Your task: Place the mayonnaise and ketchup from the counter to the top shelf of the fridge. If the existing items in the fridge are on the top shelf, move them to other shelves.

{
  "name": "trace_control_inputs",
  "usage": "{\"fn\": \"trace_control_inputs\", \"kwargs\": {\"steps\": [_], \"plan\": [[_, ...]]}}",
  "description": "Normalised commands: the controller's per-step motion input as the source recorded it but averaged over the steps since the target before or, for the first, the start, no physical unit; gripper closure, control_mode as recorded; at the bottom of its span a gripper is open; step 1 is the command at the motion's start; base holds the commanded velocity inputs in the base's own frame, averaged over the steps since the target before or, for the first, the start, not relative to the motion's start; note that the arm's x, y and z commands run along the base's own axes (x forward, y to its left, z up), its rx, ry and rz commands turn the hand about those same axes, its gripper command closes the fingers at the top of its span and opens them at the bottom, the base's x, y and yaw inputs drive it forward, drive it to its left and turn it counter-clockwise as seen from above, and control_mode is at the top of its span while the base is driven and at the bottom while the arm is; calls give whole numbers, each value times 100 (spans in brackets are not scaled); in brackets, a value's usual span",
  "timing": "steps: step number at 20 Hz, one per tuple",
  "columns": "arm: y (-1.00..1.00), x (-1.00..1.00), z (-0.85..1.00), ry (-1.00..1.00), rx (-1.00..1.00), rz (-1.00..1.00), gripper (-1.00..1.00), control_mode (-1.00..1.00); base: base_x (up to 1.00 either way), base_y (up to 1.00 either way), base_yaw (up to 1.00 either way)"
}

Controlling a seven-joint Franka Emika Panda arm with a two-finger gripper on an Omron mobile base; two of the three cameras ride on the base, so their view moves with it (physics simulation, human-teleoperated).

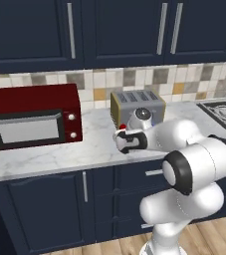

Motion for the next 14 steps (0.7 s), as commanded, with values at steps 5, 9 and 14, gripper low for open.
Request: {"fn": "trace_control_inputs", "kwargs": {"steps": [5, 9, 14], "plan": [[-1, 16, -3, -1, 0, 0, -100, -100, 0, 0, 0], [0, 14, -2, 0, 0, 0, -100, -100, 0, 0, 0], [0, 22, -4, 0, 0, 0, -100, -100, 0, 0, 0]]}}
